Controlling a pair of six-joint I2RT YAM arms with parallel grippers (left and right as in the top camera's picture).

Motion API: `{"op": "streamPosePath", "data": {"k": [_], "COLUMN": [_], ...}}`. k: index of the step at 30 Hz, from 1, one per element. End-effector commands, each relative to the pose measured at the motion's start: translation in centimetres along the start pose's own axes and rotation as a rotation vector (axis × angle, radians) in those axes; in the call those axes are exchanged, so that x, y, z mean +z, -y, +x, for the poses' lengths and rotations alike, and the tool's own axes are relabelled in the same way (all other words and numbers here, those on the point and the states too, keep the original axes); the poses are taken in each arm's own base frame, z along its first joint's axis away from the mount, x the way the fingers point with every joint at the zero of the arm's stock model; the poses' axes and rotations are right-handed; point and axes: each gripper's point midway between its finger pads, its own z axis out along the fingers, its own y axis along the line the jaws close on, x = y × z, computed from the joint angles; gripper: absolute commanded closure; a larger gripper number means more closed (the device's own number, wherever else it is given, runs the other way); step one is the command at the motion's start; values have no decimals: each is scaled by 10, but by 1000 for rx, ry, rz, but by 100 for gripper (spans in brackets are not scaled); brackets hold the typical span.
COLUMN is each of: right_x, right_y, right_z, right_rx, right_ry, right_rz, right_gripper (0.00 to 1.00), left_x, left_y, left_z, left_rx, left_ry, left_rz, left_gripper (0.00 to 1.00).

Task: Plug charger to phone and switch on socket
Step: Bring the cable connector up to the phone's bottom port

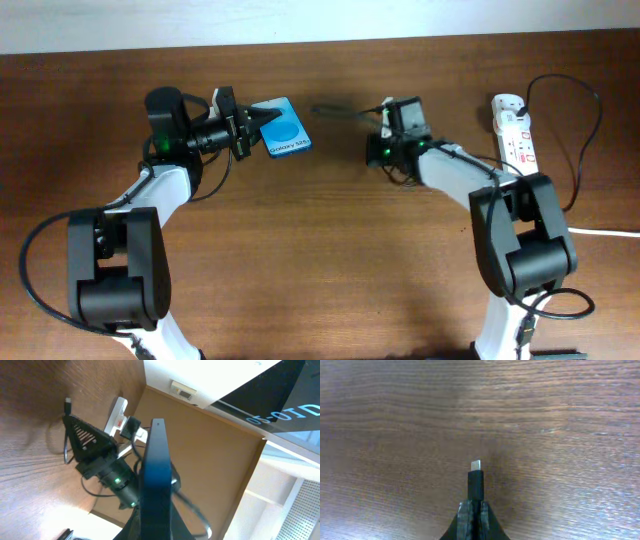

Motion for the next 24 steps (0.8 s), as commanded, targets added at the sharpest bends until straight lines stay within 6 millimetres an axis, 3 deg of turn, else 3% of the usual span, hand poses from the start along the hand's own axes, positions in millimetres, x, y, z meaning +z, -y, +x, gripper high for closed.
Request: {"op": "streamPosePath", "data": {"k": [1,3,4,7,10,12,13,15,16,20,24], "right_x": [-65,-104,-126,-168,-201,-210,-225,-243,-249,-243,-225], "right_y": [-16,-18,-26,-46,-69,-74,-83,-89,-97,-131,-140], "right_z": [-26,-21,-16,-6,16,24,27,28,31,34,36], "right_rx": [92,69,55,30,38,39,42,48,22,-29,44], "right_ry": [-29,-59,-77,-105,-167,-169,-168,-157,-151,-136,-127], "right_rz": [-319,-371,-397,-478,-624,-660,-709,-713,-709,-679,-673], "right_gripper": [96,96,96,96,96,96,96,96,96,96,96], "left_x": [2,6,13,40,49,50,48,48,49,55,55], "left_y": [1,-10,-24,-51,-47,-27,-9,-8,-8,-5,-5], "left_z": [0,-6,-9,-4,-6,-4,-2,-3,-4,-9,-11], "left_rx": [69,44,38,41,40,58,87,62,46,27,82], "left_ry": [-11,-3,-16,-53,-27,-36,-31,-28,-20,27,40], "left_rz": [2,-10,-27,-57,-40,18,71,73,75,90,92], "left_gripper": [100,100,100,100,100,100,100,100,100,100,100]}}
